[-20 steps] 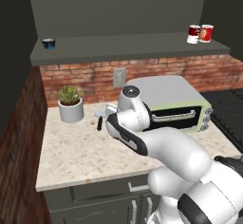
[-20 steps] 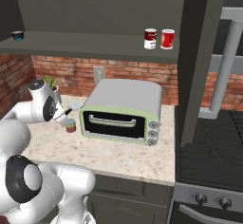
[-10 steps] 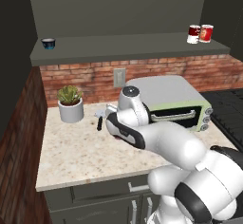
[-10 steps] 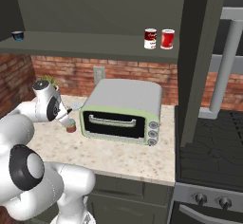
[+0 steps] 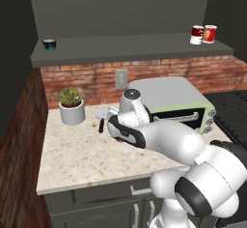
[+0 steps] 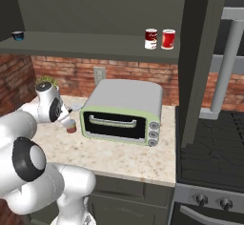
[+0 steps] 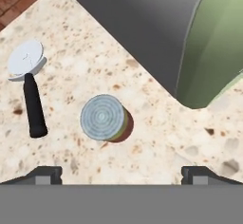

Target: Pick the cans from the counter and place them in their designated side in the cabinet.

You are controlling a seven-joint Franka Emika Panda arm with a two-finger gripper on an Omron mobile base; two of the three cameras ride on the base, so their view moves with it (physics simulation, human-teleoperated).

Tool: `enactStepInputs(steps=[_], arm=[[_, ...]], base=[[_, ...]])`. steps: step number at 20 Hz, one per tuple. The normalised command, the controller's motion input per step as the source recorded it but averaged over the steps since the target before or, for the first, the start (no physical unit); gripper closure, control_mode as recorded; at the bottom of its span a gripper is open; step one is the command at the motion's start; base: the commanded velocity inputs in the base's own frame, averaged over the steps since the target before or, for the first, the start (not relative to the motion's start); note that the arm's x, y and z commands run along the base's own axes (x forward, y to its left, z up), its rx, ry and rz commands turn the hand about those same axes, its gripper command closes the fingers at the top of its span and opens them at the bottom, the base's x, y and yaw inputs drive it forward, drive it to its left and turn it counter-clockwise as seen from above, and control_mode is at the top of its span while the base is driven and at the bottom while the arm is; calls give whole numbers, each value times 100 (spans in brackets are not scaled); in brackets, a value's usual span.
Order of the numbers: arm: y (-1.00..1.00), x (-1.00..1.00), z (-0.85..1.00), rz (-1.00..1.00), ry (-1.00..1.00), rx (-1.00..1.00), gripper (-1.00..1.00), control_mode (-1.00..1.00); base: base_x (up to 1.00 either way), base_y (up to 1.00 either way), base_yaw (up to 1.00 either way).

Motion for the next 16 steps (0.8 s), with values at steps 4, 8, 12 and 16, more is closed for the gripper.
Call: enactStepInputs(steps=[4, 8, 12, 16], arm=[[-3, 8, -16, 0, 0, 0, -100, -100], [-1, 10, -15, 0, 0, 0, -100, -100], [-1, 16, -13, 0, 0, 0, -100, -100], [0, 20, -12, 0, 0, 0, -100, -100]], base=[[0, 0, 0], [0, 0, 0], [0, 0, 0], [0, 0, 0]])
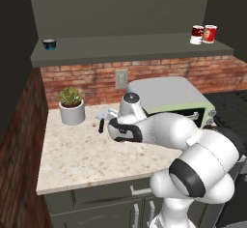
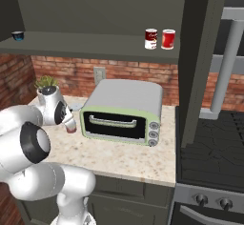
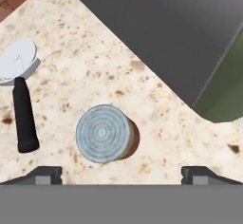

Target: Pick the cans from the counter and place them in their designated side in the cabinet.

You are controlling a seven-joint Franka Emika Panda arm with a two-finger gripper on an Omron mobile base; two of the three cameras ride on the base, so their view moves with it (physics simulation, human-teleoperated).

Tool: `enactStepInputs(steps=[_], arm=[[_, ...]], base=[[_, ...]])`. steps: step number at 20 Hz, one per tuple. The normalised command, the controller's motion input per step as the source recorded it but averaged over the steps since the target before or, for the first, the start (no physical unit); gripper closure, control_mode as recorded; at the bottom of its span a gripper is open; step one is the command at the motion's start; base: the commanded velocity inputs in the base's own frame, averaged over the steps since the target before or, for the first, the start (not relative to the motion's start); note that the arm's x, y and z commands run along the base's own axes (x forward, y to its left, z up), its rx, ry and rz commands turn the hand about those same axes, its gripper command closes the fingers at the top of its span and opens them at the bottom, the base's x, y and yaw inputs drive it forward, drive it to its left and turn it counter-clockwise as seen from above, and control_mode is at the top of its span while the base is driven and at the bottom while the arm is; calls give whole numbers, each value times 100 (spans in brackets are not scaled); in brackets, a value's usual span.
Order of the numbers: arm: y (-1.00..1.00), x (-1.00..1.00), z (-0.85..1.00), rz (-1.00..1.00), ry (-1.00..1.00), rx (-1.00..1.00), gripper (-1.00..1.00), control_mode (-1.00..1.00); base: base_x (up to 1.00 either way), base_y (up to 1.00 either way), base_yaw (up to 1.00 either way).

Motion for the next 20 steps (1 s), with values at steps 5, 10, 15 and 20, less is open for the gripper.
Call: enactStepInputs(steps=[5, 10, 15, 20], arm=[[0, 22, -15, 0, 0, 0, -100, -100], [0, 21, -17, 0, 0, 0, -100, -100], [0, 17, -19, 0, 0, 0, -100, -100], [0, 16, -19, 0, 0, 0, -100, -100]], base=[[0, 0, 0], [0, 0, 0], [0, 0, 0], [0, 0, 0]])
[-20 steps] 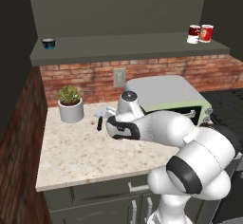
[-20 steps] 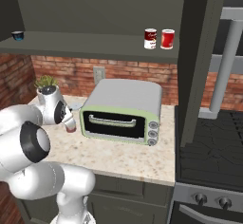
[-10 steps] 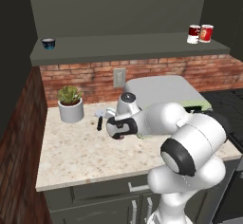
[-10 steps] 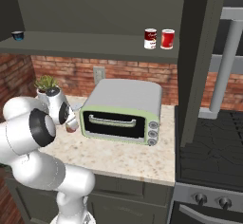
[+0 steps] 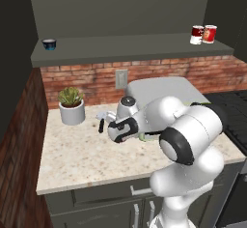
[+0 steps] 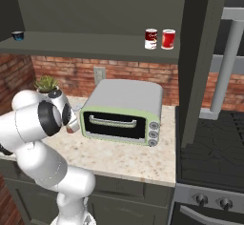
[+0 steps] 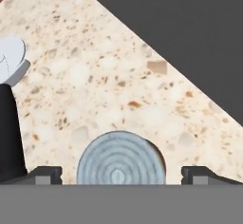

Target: Pick the cans from the counter and place them in their designated side in the cabinet.

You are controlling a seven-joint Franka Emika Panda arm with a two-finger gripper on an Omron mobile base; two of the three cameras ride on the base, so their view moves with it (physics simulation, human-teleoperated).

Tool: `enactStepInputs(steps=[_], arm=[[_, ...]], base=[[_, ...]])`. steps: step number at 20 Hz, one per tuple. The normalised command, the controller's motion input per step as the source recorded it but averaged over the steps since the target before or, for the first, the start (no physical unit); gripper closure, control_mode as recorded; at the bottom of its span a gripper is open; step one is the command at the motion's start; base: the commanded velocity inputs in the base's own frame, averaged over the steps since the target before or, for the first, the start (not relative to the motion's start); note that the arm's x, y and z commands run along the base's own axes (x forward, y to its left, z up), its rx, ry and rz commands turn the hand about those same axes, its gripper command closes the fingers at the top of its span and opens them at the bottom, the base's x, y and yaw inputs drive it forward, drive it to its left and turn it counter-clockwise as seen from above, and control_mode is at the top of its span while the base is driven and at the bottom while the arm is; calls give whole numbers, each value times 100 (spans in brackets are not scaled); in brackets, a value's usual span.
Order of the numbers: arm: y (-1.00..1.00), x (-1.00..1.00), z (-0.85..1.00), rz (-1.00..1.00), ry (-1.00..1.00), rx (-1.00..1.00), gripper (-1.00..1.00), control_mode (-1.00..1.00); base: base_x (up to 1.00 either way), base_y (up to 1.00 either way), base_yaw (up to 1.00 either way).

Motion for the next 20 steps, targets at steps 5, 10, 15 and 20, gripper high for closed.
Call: enactStepInputs(steps=[5, 10, 15, 20], arm=[[0, 16, -19, 0, 0, 0, -100, -100], [0, 14, -17, 0, 0, 0, -100, -100], [0, 11, -16, 0, 0, 0, 100, -100], [-1, 5, -6, 0, 0, 0, 100, -100]], base=[[0, 0, 0], [0, 0, 0], [0, 0, 0], [0, 0, 0]])
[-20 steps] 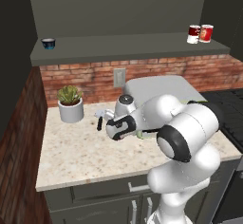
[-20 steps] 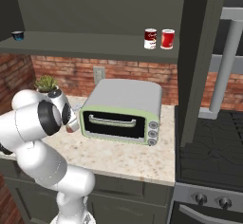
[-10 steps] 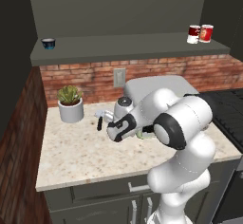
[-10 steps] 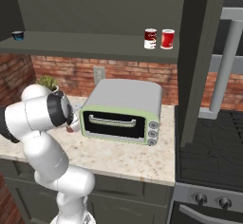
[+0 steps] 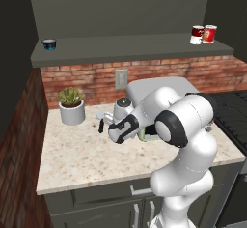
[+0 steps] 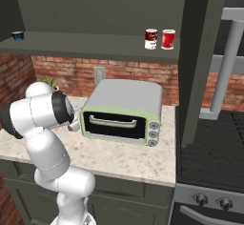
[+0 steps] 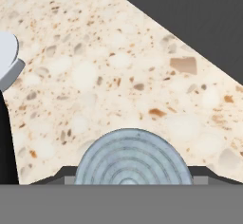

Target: Pick the cans from the counter and place them in their designated side in the cabinet.

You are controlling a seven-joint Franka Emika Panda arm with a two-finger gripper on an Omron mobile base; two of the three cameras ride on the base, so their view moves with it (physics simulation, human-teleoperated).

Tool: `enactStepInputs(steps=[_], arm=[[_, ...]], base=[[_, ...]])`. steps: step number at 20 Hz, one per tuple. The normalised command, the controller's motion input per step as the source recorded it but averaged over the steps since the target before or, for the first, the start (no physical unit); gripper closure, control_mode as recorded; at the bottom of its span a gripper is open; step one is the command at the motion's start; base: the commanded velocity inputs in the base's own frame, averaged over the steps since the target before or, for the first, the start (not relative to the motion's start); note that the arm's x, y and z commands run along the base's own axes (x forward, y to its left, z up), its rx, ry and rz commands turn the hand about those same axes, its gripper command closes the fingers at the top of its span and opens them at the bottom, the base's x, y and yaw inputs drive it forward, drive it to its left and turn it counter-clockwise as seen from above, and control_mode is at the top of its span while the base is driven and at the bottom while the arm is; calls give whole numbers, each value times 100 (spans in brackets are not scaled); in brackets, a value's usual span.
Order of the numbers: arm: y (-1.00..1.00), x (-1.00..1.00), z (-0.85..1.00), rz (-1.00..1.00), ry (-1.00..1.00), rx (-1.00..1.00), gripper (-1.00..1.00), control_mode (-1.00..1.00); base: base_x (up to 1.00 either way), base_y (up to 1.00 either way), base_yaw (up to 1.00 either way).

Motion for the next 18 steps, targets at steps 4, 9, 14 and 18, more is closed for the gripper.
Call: enactStepInputs(steps=[4, 9, 14, 18], arm=[[0, 0, 0, 0, 0, 0, 100, -100], [0, 0, 6, 0, -3, 0, 100, -100], [0, -2, 28, 0, -4, 0, 100, -100], [0, -7, 40, 0, -5, 1, 100, -100]], base=[[0, 0, 0], [0, 0, 0], [0, 0, 0], [0, 0, 0]])
